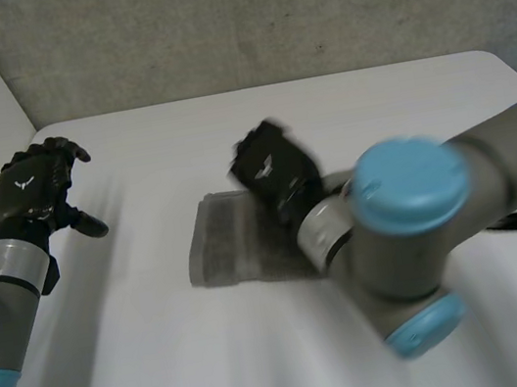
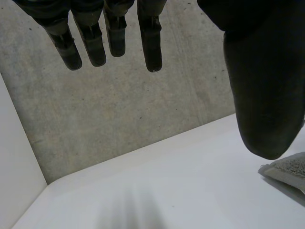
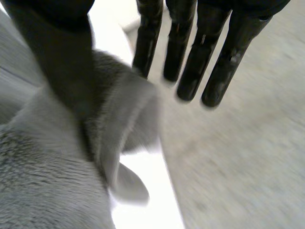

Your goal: Fold the towel.

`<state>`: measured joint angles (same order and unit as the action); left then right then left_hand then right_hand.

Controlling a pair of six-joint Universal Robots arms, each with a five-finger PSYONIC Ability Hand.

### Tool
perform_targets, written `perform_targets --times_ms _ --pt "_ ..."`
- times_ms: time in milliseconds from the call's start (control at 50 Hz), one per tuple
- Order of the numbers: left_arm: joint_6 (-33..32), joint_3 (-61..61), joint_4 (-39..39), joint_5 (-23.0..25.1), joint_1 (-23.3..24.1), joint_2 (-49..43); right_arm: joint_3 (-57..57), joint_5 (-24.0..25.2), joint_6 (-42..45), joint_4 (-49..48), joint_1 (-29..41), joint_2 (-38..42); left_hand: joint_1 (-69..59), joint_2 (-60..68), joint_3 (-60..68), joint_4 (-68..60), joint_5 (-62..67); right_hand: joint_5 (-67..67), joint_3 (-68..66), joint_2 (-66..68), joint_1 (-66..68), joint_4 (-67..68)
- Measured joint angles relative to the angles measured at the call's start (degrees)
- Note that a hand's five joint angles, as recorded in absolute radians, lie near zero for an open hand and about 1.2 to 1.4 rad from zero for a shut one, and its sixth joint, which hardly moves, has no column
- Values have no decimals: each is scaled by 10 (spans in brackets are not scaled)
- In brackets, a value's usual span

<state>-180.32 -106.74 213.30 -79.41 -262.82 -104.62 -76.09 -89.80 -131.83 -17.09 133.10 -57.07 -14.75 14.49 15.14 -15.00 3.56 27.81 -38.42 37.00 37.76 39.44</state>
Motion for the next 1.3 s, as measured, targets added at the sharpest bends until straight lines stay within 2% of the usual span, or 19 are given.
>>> perform_targets --times_ms 40,80,200,320,420,520,600,720,800,860,1040,1080,1160,1300 --pt "0 0 0 0 0 0 10 -3 -1 4 25 29 0 0 0 0 0 -201 182 -190 -184 -193" --pt "-1 -1 0 0 1 0 14 -6 -2 7 34 48 0 0 0 0 0 -244 238 -230 -233 -245" --pt "-2 -1 0 1 5 0 -3 -11 -10 16 3 62 0 0 0 0 0 -244 243 -231 -241 -246" --pt "-6 0 0 3 19 -3 -74 -5 -50 20 -93 10 0 0 0 0 0 -244 243 -231 -241 -246" --pt "-9 5 0 16 57 -19 -148 17 -115 21 -172 -45 0 0 0 0 0 -244 243 -231 -241 -246" --pt "-18 20 -2 53 104 -51 -206 49 -157 24 -214 -82 0 0 0 0 0 -244 243 -231 -241 -246" --pt "-54 43 -6 84 150 -93 -252 80 -173 25 -238 -107 -5 6 4 -5 9 -244 243 -231 -241 -246" --pt "-162 86 -34 98 202 -163 -297 104 -174 21 -256 -128 -84 83 75 -75 98 -244 243 -230 -241 -246" --pt "-216 116 -61 94 220 -197 -307 107 -171 19 -262 -131 -103 101 94 -95 115 -244 243 -231 -241 -246" --pt "-235 136 -77 83 230 -214 -310 106 -169 19 -264 -131 -163 162 153 -157 173 -244 243 -231 -241 -246" --pt "-241 166 -90 22 242 -238 -311 104 -168 19 -262 -130 -251 255 246 -248 260 -244 243 -231 -241 -246" --pt "-240 169 -89 12 243 -239 -312 103 -169 19 -262 -130 -321 328 319 -322 327 -244 243 -231 -241 -246" --pt "-239 170 -88 5 243 -238 -313 103 -169 19 -260 -130 -421 442 433 -435 435 -244 243 -231 -241 -246" --pt "-238 170 -88 5 242 -234 -314 102 -167 18 -258 -130 -511 539 528 -539 537 -244 243 -231 -241 -246"
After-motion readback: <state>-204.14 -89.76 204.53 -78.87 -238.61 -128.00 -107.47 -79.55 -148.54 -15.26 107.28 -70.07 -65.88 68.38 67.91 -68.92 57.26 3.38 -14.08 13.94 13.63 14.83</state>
